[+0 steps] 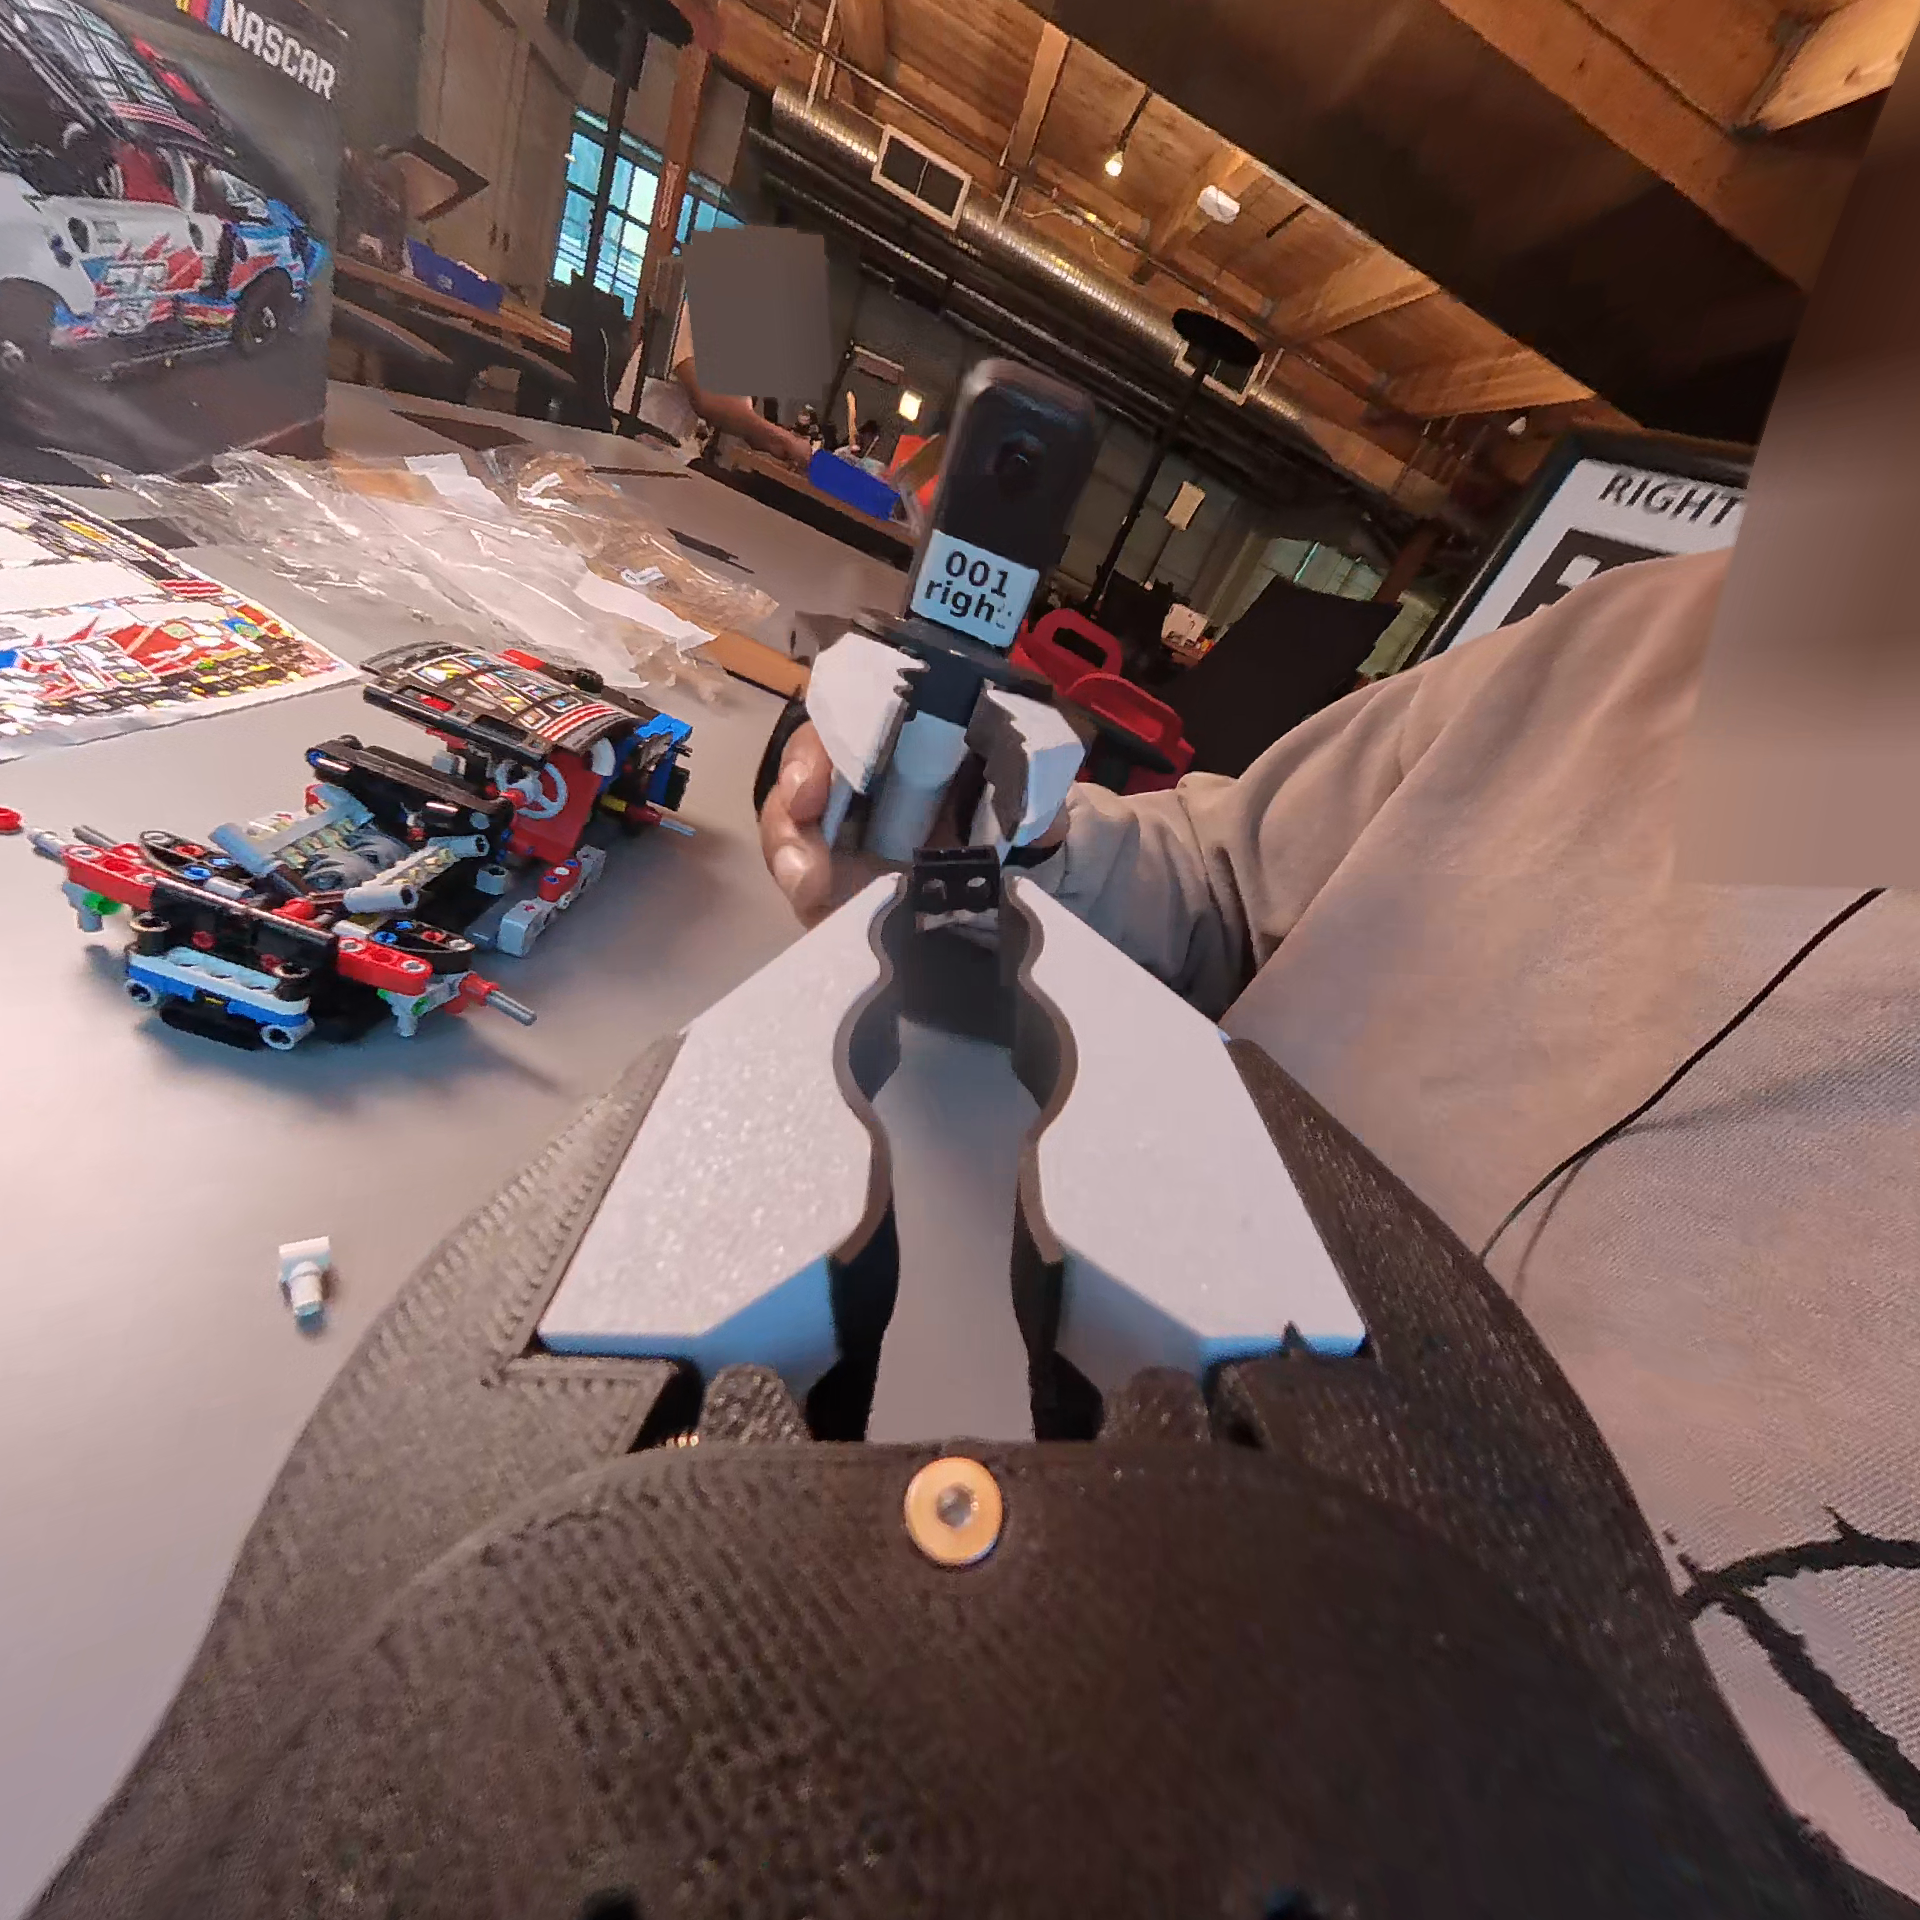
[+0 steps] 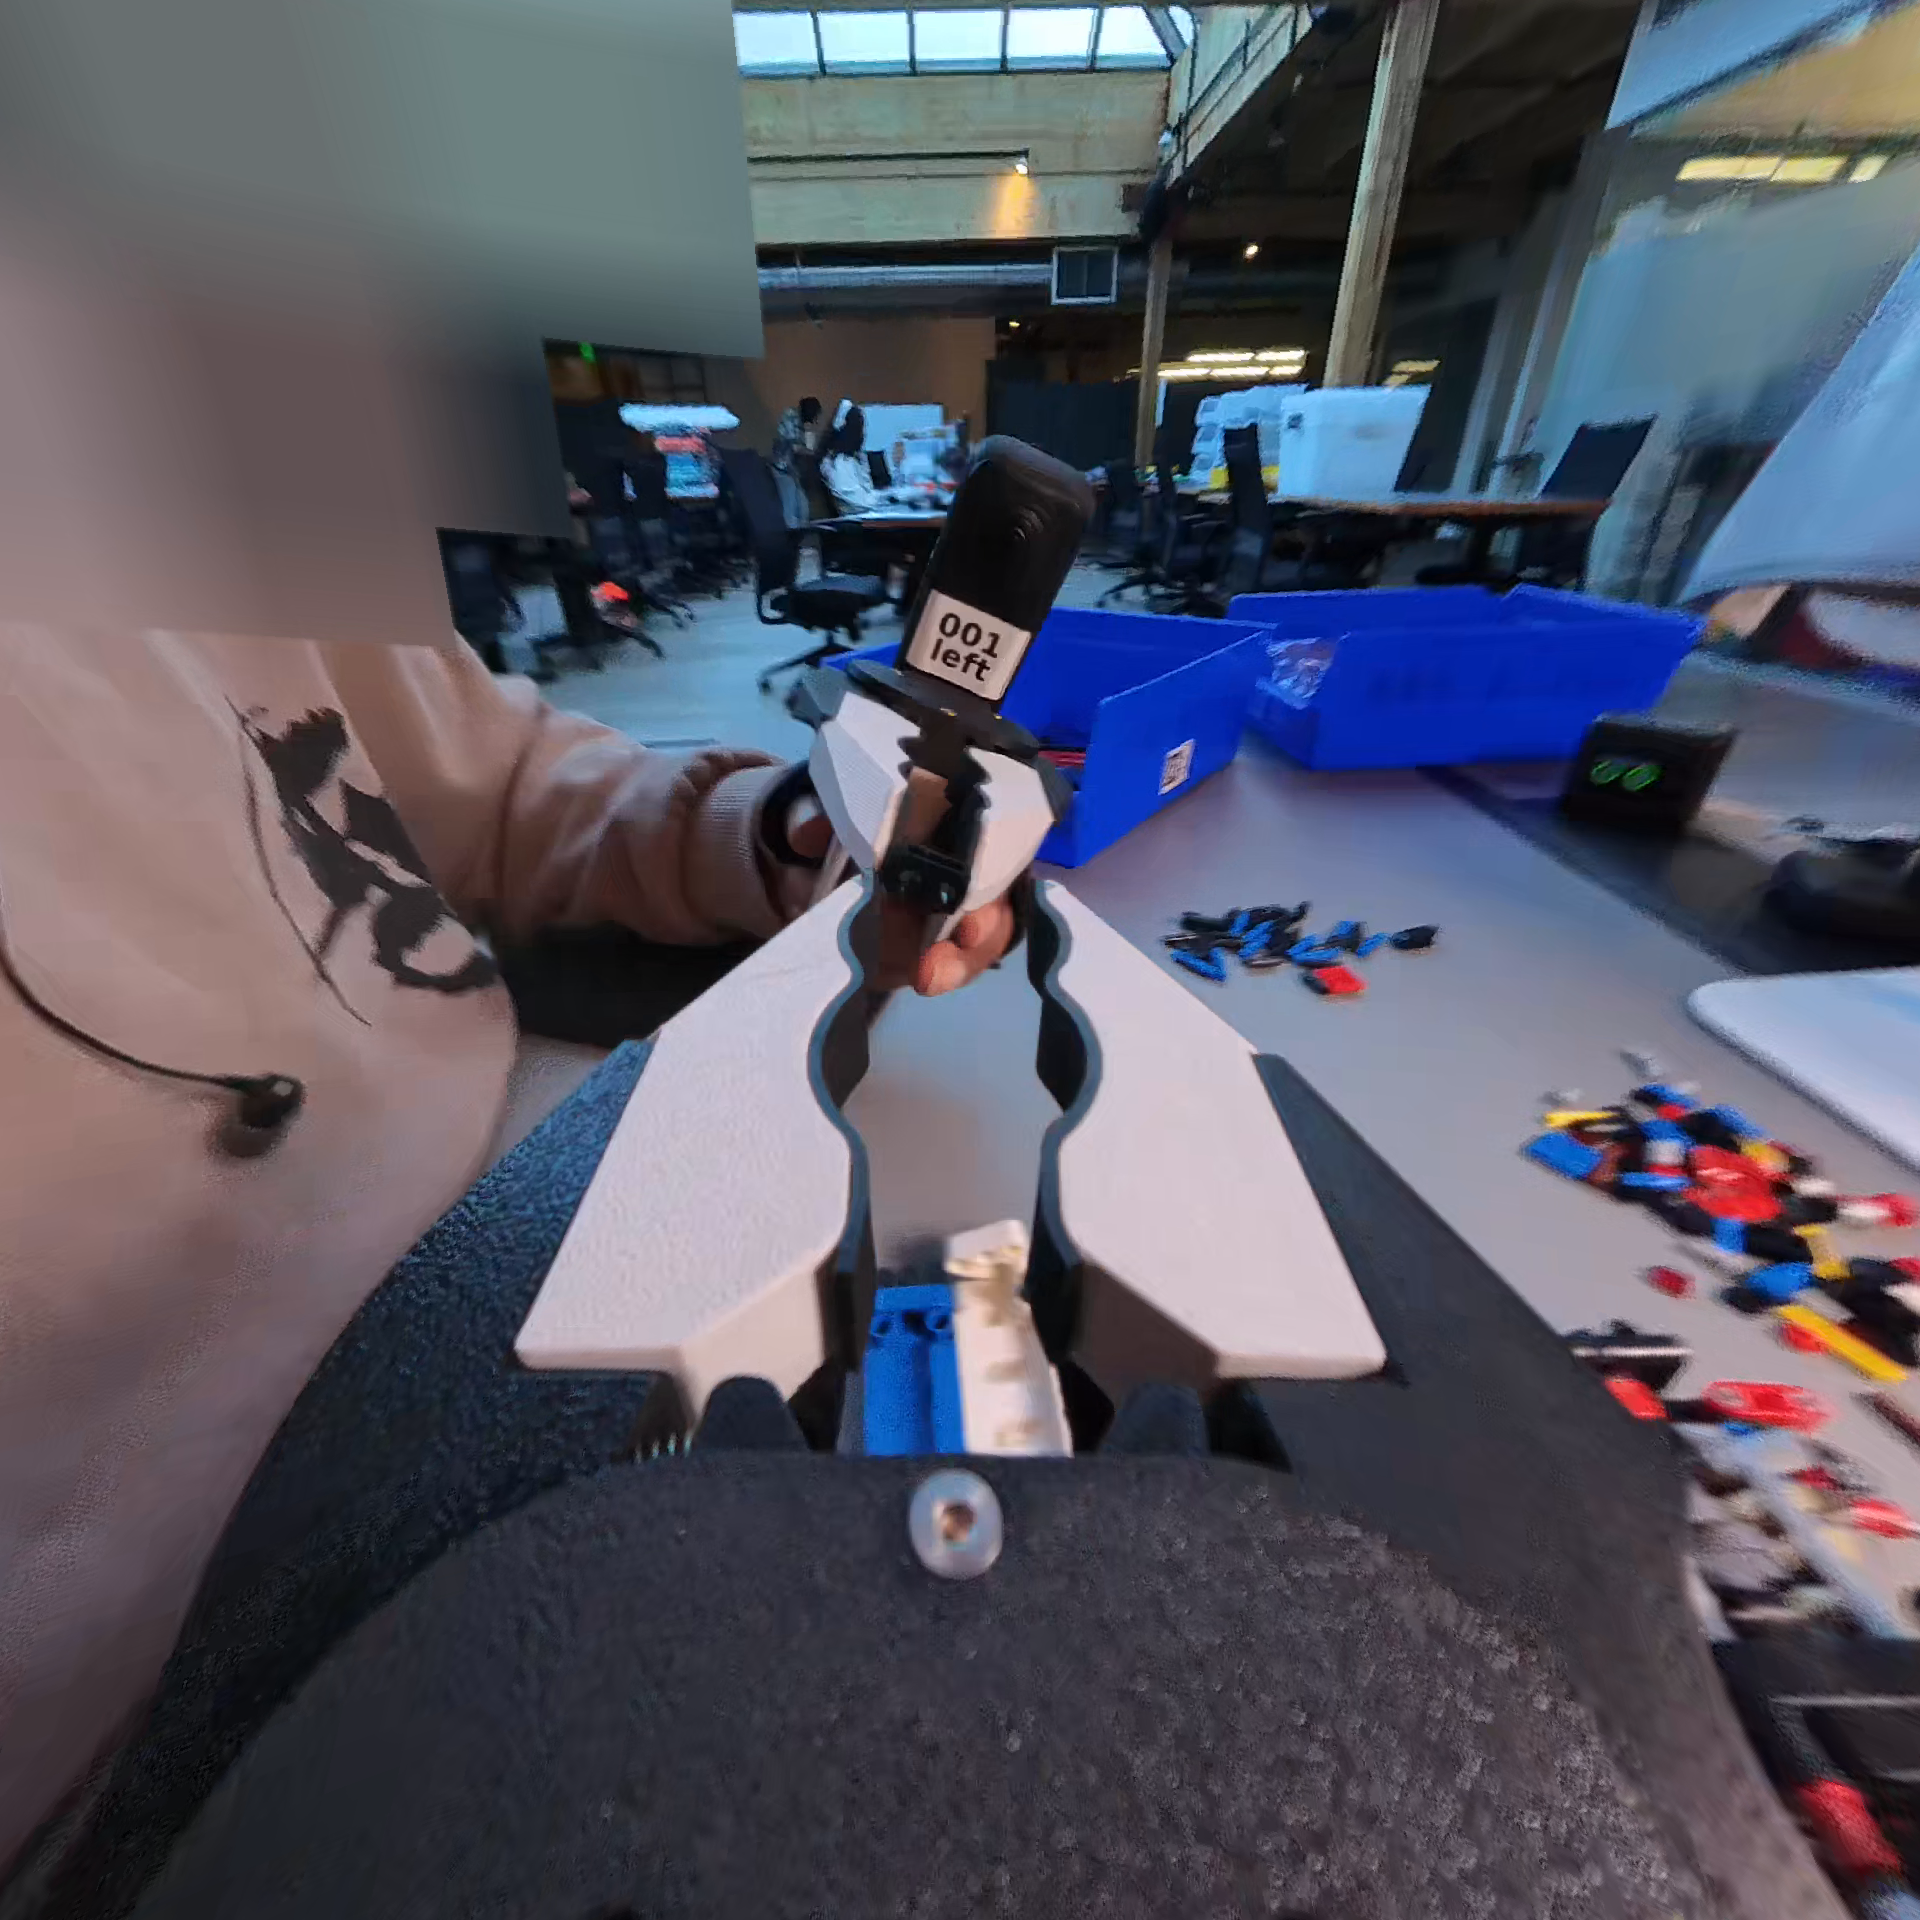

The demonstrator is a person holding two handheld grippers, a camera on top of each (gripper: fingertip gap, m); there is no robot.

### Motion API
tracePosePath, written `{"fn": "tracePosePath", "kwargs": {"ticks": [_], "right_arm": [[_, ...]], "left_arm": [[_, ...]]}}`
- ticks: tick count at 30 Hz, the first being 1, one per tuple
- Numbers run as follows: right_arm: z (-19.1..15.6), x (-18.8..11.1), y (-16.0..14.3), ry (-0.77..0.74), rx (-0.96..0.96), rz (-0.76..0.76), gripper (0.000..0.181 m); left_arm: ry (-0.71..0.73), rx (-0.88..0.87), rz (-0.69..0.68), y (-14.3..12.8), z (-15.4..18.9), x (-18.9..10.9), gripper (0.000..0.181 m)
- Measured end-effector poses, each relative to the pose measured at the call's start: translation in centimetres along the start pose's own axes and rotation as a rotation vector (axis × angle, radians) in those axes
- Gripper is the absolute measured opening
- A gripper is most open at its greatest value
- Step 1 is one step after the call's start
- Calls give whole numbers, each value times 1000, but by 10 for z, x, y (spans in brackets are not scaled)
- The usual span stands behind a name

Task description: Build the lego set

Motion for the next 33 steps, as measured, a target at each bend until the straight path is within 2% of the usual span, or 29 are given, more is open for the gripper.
{"fn": "tracePosePath", "kwargs": {"ticks": [5, 8, 10, 14, 30, 33], "right_arm": [[-6, 1, -5, -126, -517, -135, 22], [-10, 4, -11, -132, -680, -218, 17], [-14, 7, -18, -106, -703, -257, 20], [-16, 8, -19, -109, -717, -259, 10], [-18, 12, -24, -140, -805, -294, 8], [-16, 13, -25, -145, -750, -294, 9]], "left_arm": [[-57, -157, 1, -4, -1, 3, 13], [-73, -221, -18, -10, -2, 5, 13], [-86, -243, -23, -12, -2, 7, 13], [-91, -238, -41, -15, 0, 9, 13], [-66, -230, -52, -17, -1, 11, 13], [-44, -197, -63, -17, -4, 10, 13]]}}
Point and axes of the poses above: each gripper's, where its closed fingertips meet, x out along the fingers, y out of its top, z = x × y across the jaws, the point moved 2 cm from there along -x, back along the fingers, and after that the axes turned 1 degree about x, right-handed, at the moved point
